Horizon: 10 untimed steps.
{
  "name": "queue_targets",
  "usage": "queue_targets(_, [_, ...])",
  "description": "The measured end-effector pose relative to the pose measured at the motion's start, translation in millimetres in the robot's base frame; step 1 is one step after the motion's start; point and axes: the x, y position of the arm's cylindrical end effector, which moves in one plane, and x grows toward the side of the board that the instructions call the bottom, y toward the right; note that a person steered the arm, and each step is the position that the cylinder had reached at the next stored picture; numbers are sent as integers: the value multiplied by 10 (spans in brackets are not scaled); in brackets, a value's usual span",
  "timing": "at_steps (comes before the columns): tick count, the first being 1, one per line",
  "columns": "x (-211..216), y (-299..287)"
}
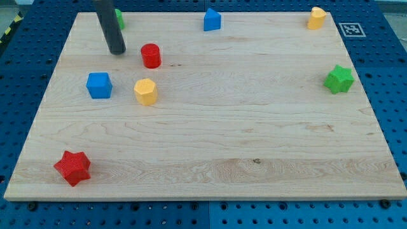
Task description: Keep arm on top left of red circle
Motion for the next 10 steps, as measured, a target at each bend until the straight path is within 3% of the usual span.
queue_targets(1, [58,706])
queue_targets(2, [122,919])
queue_targets(4, [-134,159])
queue_targets(5, [165,133])
queue_targets(10, [196,179])
